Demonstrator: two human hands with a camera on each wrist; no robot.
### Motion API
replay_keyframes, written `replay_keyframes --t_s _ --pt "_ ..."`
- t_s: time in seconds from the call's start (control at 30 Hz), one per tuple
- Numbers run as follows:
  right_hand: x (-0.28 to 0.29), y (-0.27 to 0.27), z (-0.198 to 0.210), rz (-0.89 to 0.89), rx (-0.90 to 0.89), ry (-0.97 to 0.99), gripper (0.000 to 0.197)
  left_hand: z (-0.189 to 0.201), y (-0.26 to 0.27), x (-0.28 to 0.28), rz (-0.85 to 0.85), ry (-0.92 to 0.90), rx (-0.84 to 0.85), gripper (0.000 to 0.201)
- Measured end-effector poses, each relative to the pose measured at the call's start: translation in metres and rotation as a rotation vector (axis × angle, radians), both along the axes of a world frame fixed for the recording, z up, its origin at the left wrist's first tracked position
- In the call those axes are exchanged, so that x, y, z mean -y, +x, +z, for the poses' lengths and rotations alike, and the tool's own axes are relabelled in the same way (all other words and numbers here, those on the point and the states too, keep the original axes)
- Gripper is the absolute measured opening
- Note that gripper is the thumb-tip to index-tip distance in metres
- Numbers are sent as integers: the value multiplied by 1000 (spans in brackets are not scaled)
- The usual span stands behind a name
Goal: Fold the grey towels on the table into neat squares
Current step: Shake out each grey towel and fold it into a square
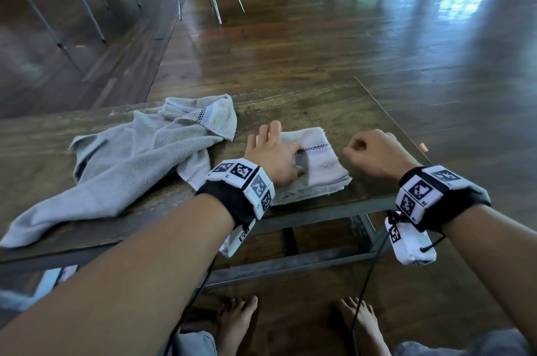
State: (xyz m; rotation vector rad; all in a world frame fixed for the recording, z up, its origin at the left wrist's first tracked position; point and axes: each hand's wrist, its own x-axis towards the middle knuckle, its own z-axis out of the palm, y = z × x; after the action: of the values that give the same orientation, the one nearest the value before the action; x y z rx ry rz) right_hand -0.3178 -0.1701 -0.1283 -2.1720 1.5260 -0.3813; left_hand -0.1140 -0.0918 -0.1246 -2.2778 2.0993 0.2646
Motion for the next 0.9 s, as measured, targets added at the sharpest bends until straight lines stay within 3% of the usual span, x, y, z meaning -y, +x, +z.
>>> replay_keyframes --t_s 0.1,0.2,0.27,0.33,0.43,0.6,0.77,0.9 --pt "-4 -1 -3 158 99 -57 7 1 3 -5 -51 -73 -9 42" --pt "-6 -2 -6 261 122 -39 2 9 -2 -9 -164 -142 -186 36" --pt "-6 -2 -8 279 121 -16 4 12 -9 -13 -216 -96 -281 44" --pt "-5 -2 -9 274 130 -15 6 11 -17 -17 -232 -86 -262 49" --pt "-7 -2 -10 260 141 6 6 8 -23 -17 -224 -117 -244 40" --pt "-7 -3 -10 245 141 74 9 9 -28 -16 -184 -223 -507 22" --pt "-9 2 -6 218 167 -97 26 -1 -30 -25 -159 -139 -616 18" --pt "-15 19 -6 401 62 -171 31 1 -24 -24 -143 -133 -643 16"
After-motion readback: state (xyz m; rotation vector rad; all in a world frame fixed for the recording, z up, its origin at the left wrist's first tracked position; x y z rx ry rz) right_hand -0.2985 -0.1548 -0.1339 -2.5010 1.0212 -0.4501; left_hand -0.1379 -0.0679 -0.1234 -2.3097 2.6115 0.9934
